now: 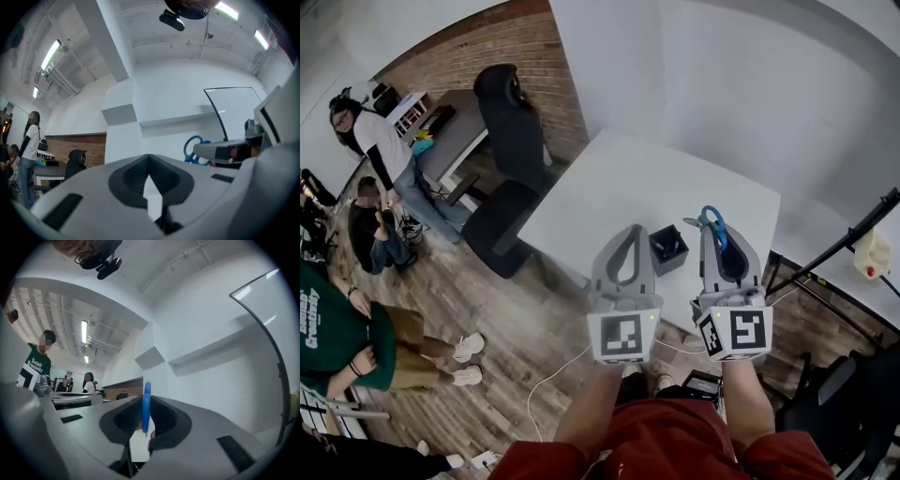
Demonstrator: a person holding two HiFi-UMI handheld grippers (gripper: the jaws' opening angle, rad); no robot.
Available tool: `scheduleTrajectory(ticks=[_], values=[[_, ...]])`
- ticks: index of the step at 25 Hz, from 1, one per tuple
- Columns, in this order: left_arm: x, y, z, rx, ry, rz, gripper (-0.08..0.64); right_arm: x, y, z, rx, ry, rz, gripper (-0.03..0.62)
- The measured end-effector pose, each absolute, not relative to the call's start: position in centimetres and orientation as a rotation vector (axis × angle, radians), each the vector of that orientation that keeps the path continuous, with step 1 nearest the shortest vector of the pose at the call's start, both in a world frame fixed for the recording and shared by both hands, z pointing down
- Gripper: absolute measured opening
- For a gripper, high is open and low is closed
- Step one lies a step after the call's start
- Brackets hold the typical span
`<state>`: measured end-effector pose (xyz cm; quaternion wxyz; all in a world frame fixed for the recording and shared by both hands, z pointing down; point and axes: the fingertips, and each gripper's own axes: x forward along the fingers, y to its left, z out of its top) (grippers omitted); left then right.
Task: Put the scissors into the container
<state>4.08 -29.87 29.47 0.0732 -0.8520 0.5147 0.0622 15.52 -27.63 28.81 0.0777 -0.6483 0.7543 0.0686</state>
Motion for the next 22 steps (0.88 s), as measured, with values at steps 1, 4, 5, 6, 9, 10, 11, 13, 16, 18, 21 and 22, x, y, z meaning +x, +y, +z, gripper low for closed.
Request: scheduleTrajectory(ticks=[1, 4, 5, 6, 9, 10, 11, 13, 16, 18, 21, 22], values=[[4.0, -30.1, 29.5, -2.559, 1.543, 0.186, 0.012, 15.4, -27.9, 29.0, -1.944, 2.262, 0.202, 0.054], [3.6, -30.8, 29.9, -2.565, 1.548, 0.186, 0.012, 15.0, -28.7, 29.6, -1.954, 2.274, 0.189, 0.054], [3.5, -31.0, 30.1, -2.568, 1.550, 0.184, 0.012, 14.9, -28.9, 29.9, -1.957, 2.278, 0.183, 0.054], [3.4, -31.2, 30.2, -2.568, 1.550, 0.181, 0.012, 14.7, -29.1, 30.2, -1.961, 2.282, 0.177, 0.054], [3.0, -31.6, 30.7, -2.568, 1.555, 0.177, 0.012, 14.3, -29.7, 31.1, -1.968, 2.299, 0.157, 0.054], [2.8, -31.7, 30.8, -2.571, 1.560, 0.176, 0.012, 14.2, -29.8, 31.4, -1.970, 2.306, 0.149, 0.054], [2.7, -31.8, 30.9, -2.573, 1.563, 0.175, 0.012, 14.0, -30.0, 31.8, -1.974, 2.314, 0.141, 0.054], [2.4, -32.0, 31.1, -2.574, 1.567, 0.171, 0.012, 13.6, -30.3, 32.6, -1.979, 2.330, 0.124, 0.054], [2.0, -32.1, 31.3, -2.574, 1.573, 0.165, 0.012, 13.0, -30.9, 34.1, -1.991, 2.357, 0.096, 0.054], [1.5, -32.1, 31.4, -2.571, 1.579, 0.168, 0.012, 12.6, -31.2, 35.1, -1.998, 2.374, 0.076, 0.054], [1.0, -32.3, 31.5, -2.564, 1.586, 0.175, 0.012, 12.2, -31.6, 36.6, -2.014, 2.399, 0.045, 0.054], [0.8, -32.3, 31.6, -2.565, 1.588, 0.170, 0.012, 12.1, -31.8, 37.1, -2.020, 2.407, 0.034, 0.054]])
